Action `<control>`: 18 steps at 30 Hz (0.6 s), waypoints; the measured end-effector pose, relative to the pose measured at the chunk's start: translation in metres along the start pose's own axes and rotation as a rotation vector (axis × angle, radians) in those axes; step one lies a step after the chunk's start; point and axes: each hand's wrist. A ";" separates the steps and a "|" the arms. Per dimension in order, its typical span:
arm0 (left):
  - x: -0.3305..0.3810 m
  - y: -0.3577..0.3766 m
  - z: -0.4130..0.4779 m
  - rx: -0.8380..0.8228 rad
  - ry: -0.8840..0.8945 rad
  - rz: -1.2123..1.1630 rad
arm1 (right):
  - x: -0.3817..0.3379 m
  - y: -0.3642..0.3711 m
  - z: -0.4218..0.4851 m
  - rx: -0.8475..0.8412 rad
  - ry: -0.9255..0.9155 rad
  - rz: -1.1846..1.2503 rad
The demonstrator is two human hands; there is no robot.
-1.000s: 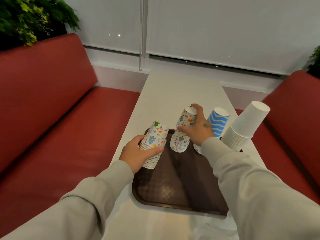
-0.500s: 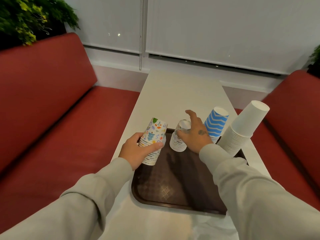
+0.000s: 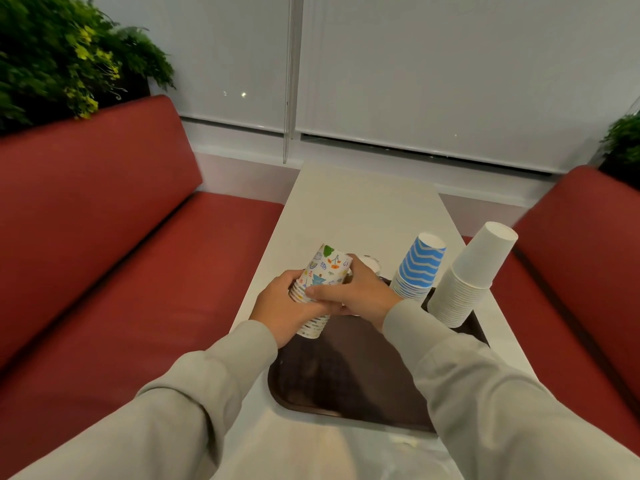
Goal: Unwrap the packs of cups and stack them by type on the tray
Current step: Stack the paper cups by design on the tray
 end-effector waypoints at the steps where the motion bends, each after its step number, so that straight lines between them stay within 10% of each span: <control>1: 0.001 -0.002 -0.001 -0.021 0.000 0.015 | 0.000 0.000 0.000 0.007 -0.002 0.011; 18: -0.018 -0.008 0.001 0.047 -0.088 0.077 | -0.003 -0.037 0.011 0.329 -0.068 0.014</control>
Point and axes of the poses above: each hand's wrist, its own z-axis towards the middle knuckle, its own y-axis out of the palm, x = y × z, and after that the axes turned 14 degrees about -z, right-handed
